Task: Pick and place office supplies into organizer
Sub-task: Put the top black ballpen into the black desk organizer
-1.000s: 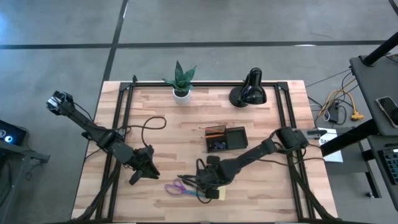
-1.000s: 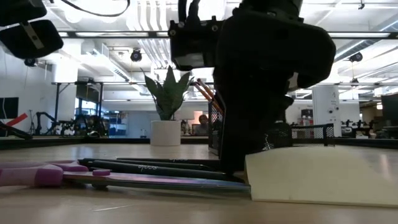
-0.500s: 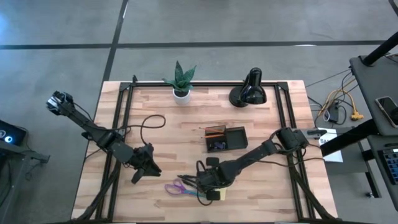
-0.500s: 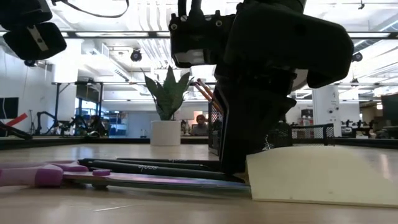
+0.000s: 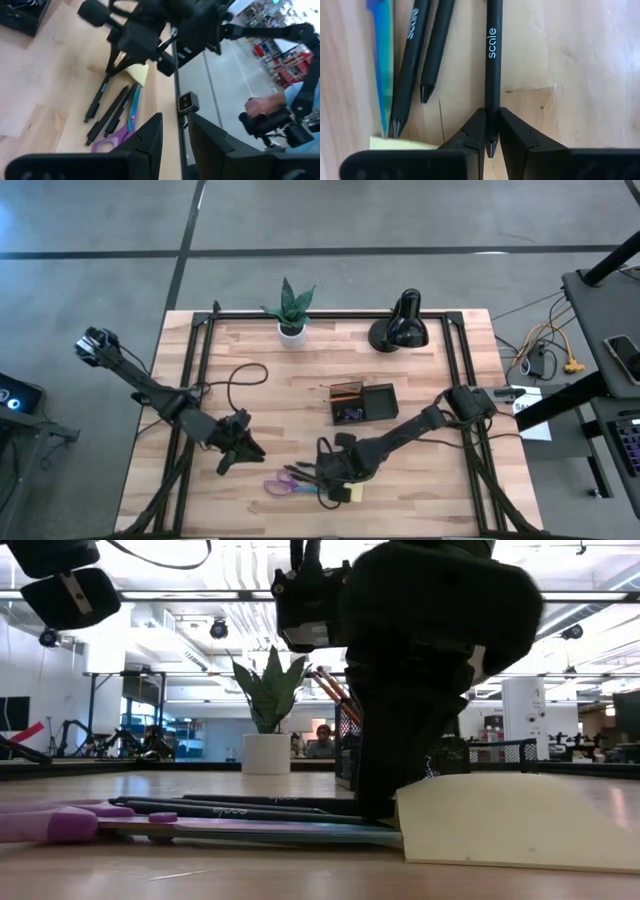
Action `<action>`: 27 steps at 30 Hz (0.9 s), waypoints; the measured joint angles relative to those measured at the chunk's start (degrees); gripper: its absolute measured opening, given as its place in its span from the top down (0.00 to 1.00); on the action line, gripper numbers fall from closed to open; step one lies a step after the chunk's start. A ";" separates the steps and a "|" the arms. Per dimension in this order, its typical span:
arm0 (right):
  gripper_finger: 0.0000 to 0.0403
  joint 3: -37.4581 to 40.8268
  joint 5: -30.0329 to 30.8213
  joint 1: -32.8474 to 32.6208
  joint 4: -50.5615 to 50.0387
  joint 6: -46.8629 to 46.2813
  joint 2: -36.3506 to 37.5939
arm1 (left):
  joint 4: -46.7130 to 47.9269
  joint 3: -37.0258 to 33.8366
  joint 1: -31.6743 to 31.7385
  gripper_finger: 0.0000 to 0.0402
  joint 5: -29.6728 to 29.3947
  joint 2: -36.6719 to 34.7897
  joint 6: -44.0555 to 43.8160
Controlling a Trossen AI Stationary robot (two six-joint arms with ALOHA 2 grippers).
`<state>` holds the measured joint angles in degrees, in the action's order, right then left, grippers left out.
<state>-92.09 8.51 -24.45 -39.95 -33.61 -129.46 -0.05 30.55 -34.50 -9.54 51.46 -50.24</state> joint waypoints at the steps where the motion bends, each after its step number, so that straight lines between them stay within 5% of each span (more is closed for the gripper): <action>1: 0.91 0.04 1.10 -0.04 0.37 -1.45 0.06 | 0.08 -0.02 0.00 0.81 0.00 0.44 0.00; 11: 0.92 1.02 10.19 -0.40 6.73 -10.22 -0.50 | -0.80 -0.07 0.00 0.81 0.02 6.07 -0.46; 19: 0.91 2.54 11.89 -0.45 11.67 -9.99 -0.51 | -2.06 -0.04 0.29 0.81 0.03 8.40 -0.42; 27: 0.80 -0.57 15.55 -1.15 10.46 -10.42 -0.55 | -2.09 -0.04 0.81 0.81 0.02 9.43 -0.40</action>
<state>-92.66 24.06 -25.61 -29.49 -44.03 -130.02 -2.14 30.50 -33.69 -9.52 60.89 -50.64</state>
